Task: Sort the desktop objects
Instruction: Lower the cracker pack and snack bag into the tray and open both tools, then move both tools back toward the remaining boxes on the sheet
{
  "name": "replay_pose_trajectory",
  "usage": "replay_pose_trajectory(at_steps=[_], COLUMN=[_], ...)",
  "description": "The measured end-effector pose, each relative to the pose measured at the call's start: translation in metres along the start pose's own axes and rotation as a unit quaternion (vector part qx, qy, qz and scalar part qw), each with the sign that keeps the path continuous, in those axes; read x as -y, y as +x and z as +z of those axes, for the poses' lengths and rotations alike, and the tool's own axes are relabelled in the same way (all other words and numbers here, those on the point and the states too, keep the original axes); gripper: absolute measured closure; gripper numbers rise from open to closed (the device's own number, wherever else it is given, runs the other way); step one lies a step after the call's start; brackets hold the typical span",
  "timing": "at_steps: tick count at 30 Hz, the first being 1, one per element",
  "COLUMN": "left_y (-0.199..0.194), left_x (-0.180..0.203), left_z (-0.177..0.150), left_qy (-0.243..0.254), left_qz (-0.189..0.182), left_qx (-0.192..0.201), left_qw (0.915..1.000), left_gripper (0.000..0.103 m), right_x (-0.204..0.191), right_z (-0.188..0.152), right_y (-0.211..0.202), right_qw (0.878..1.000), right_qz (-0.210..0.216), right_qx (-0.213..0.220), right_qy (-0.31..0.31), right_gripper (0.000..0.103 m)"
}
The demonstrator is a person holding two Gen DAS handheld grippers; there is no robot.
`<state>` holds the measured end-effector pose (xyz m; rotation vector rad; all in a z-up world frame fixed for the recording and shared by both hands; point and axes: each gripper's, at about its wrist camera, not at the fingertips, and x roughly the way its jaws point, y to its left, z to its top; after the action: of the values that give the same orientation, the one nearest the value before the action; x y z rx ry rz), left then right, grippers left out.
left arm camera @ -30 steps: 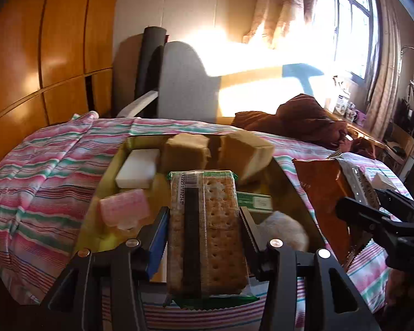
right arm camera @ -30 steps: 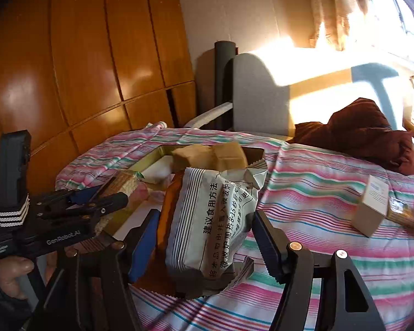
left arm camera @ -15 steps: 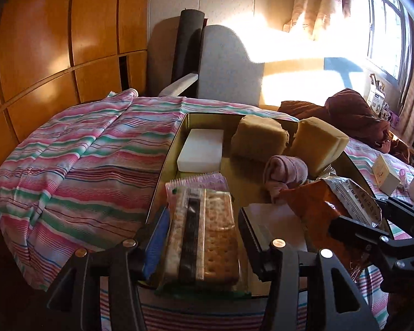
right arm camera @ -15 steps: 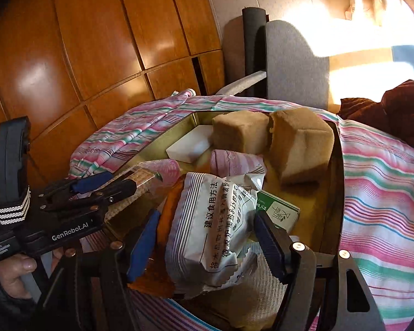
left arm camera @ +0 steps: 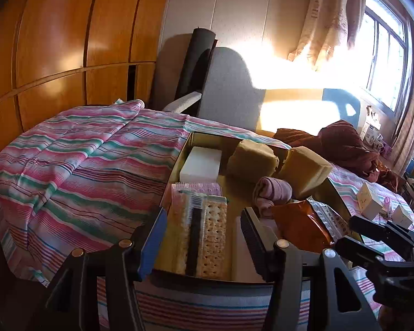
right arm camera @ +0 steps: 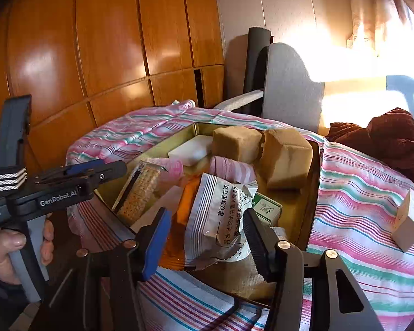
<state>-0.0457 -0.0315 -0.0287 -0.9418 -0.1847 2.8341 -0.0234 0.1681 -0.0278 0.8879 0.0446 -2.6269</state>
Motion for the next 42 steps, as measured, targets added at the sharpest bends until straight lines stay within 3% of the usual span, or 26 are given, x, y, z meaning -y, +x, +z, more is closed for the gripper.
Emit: replay_pose_trajectory(at_steps=[7, 13, 18, 22, 26, 31, 35, 42], left_y=[0.004, -0.002, -0.003, -0.001, 0.006, 0.026, 0.049, 0.083], left_x=[0.012, 0.038, 0.073, 0.121, 0.183, 0.258, 0.309, 0.365], left_z=[-0.003, 0.003, 0.008, 0.011, 0.009, 0.001, -0.005, -0.008], left_qy=[0.009, 0.028, 0.052, 0.086, 0.139, 0.186, 0.218, 0.258], left_qz=[-0.017, -0.053, -0.095, -0.139, -0.18, -0.216, -0.22, -0.219], left_qx=[-0.013, -0.012, -0.018, -0.031, -0.047, -0.073, -0.093, -0.098], left_qw=[0.9997, 0.9981, 0.994, 0.986, 0.9726, 0.9556, 0.9463, 0.9359], left_gripper=[0.046, 0.046, 0.046, 0.045, 0.043, 0.04, 0.04, 0.038], right_x=[0.008, 0.03, 0.074, 0.125, 0.18, 0.232, 0.251, 0.262], right_z=[-0.004, -0.009, -0.024, -0.054, -0.089, -0.123, -0.133, -0.142], right_y=[0.025, -0.012, -0.054, -0.085, -0.116, -0.15, -0.164, -0.155], right_qw=[1.0, 0.999, 0.992, 0.977, 0.951, 0.917, 0.908, 0.909], right_qz=[-0.006, 0.002, -0.053, -0.132, -0.207, -0.254, -0.262, -0.237], right_qx=[-0.026, 0.018, 0.048, 0.05, 0.049, 0.056, 0.074, 0.078], right_qy=[0.007, 0.051, 0.102, 0.157, 0.224, 0.301, 0.319, 0.335], right_gripper=[0.056, 0.052, 0.044, 0.041, 0.041, 0.041, 0.038, 0.035])
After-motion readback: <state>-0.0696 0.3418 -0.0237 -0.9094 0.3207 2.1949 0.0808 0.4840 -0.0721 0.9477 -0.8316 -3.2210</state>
